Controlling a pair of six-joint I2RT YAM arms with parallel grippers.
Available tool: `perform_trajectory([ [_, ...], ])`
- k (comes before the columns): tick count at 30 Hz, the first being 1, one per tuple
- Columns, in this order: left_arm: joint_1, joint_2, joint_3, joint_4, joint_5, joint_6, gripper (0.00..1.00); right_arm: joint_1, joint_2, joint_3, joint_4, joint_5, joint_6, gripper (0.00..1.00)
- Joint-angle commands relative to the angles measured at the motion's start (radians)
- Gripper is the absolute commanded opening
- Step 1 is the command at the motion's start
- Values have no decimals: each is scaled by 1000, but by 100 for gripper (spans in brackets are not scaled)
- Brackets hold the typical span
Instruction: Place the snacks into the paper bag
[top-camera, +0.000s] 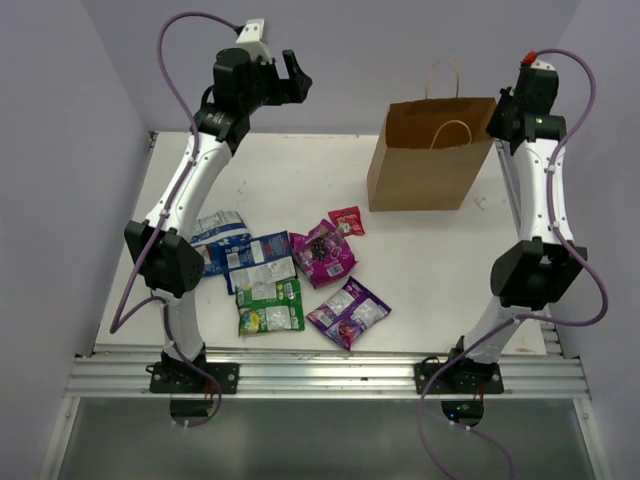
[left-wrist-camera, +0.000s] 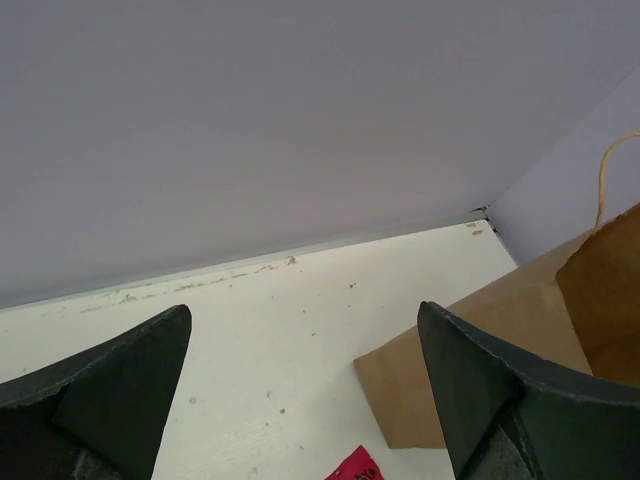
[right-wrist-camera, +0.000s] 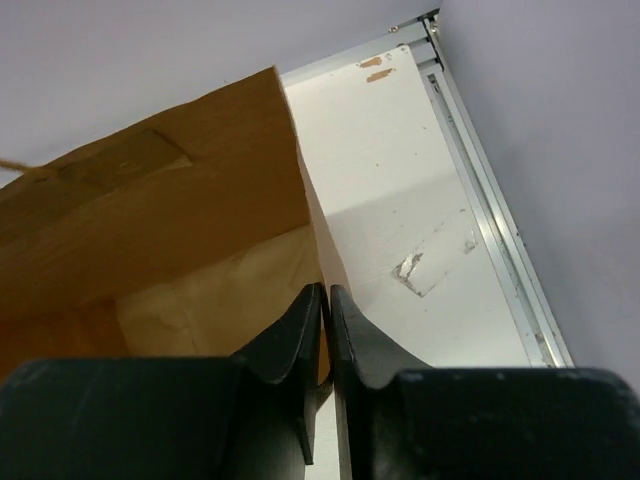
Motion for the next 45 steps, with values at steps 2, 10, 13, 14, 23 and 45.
perform_trajectory([
  [2, 8, -8, -1, 38, 27, 30, 100, 3, 16, 12, -9, 16, -18, 16],
  [10, 8, -16, -23, 38, 20, 40, 100, 3, 26, 5, -10, 15, -25, 0],
  [13, 8, -17, -28, 38, 21, 40, 100, 1, 23, 0, -10, 24, -31, 0],
  [14, 8, -17, -29, 38, 20, 40, 100, 1, 23, -1, -10, 28, -32, 0],
  [23, 8, -19, -41, 43, 29, 40, 100, 3, 23, -9, -9, 30, -31, 0],
  [45, -37, -89, -363, 32, -14, 107, 100, 1, 34, -1, -13, 22, -31, 0],
])
